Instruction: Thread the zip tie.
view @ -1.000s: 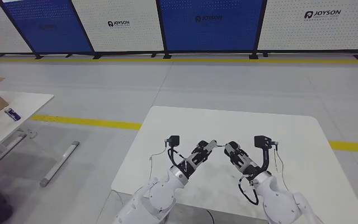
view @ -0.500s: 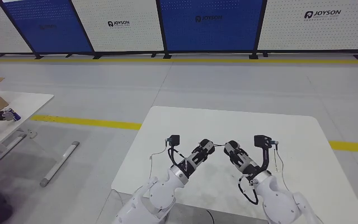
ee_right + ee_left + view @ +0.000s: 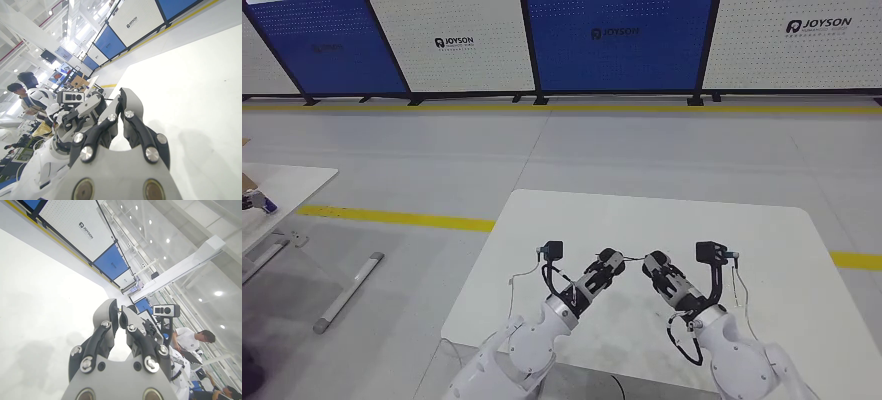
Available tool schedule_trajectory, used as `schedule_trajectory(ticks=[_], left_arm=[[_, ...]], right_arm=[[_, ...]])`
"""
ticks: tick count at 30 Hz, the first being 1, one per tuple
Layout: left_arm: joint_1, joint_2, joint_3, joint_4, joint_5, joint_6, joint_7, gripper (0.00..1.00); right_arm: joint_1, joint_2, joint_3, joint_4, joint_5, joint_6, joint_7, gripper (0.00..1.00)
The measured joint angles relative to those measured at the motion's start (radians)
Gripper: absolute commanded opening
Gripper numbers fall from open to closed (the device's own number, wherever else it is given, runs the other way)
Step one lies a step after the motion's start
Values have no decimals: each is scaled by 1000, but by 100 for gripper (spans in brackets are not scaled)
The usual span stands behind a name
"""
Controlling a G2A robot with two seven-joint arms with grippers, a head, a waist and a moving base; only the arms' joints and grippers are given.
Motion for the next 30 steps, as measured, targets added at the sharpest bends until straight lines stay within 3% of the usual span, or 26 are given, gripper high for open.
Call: schedule_trajectory(ticks=[13,14,15,22,30], left_arm=[[6,-1,6,-1,12,-4,4,0],[6,-1,6,-1,12,-4,5,0],[7,-1,6,-1,11,-4,7,0],[5,-5,4,-1,-24,-1,36,0],[1,-13,-2,-1,-80,-16,97,0]], right_arm=[[-5,1,2,0,1,-10,0,0],[-5,0,2,1,4,-12,0,18],[-5,0,2,1,6,-14,1,100],[-9,-1,-2,5,18,-23,-10,100],[-23,-1,10,11,-4,23,-48,100]])
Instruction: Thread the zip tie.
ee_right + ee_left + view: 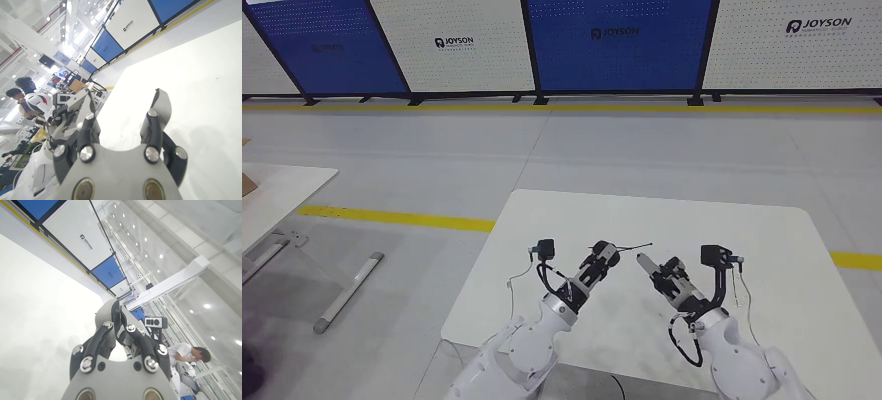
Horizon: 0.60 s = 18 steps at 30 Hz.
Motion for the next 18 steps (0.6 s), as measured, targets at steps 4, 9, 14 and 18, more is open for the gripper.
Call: schedule_trajectory(ticks=[4,9,14,18], left_arm=[[2,-1,-5,-1,-25,-5,0,0],[0,-2,-5,1,-26,-4,-2,0],[0,-2,-5,1,-26,-4,-1,0],[1,-2,-3,0,-26,-2,-2,0]], right_arm=[[9,-1,1,28,-17,81,32,100],[18,-2,-1,34,-22,126,46,100],[20,0,-10,42,-59,130,20,100],[30,-5,-56,63,-224,163,-55,100]])
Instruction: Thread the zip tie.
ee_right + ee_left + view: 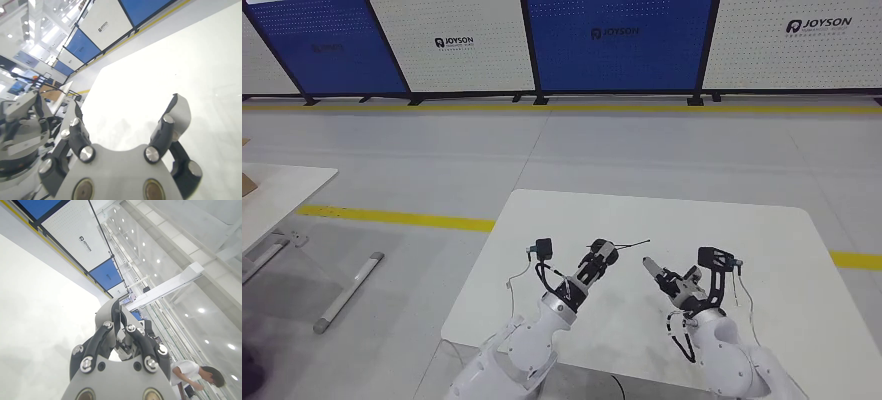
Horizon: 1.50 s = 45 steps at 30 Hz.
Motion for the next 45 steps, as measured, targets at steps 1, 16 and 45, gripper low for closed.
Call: schedule_trajectory(ticks=[1,16,45], left_arm=[[1,0,0,-1,1,0,0,0],[8,0,-4,-7,-21,8,-26,0],[22,-3,17,-9,34,11,-44,0]], right_arm=[[7,0,-7,10,-28,-4,-7,100],[42,2,-35,61,-156,-85,9,100],[-9,-5,-27,16,-59,-257,10,41]])
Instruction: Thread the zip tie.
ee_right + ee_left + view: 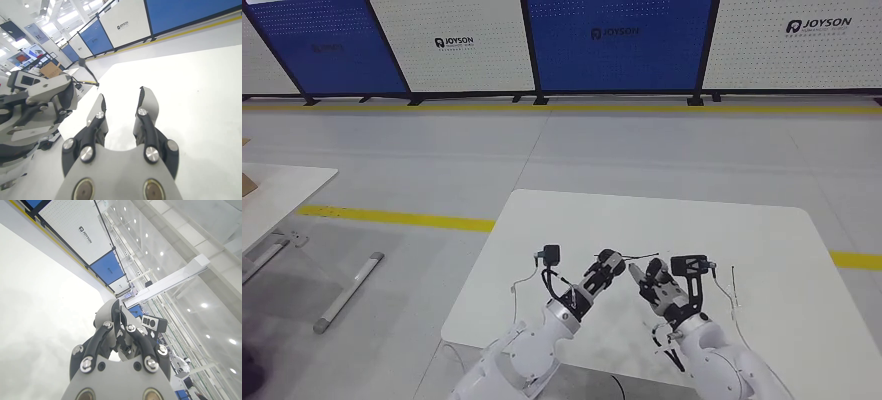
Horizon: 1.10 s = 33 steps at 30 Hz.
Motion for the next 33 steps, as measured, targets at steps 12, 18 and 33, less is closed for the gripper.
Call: schedule_trajectory(ticks=[12,18,33], left_arm=[[-3,-1,3,3,8,4,-9,0],[-7,-2,8,9,8,5,-16,0],[-16,-3,12,18,11,7,-26,0]], right_arm=[[-1,-1,8,-5,18,-21,6,36],[1,-2,8,-3,17,-24,3,37],[14,-6,3,1,22,-21,13,0]])
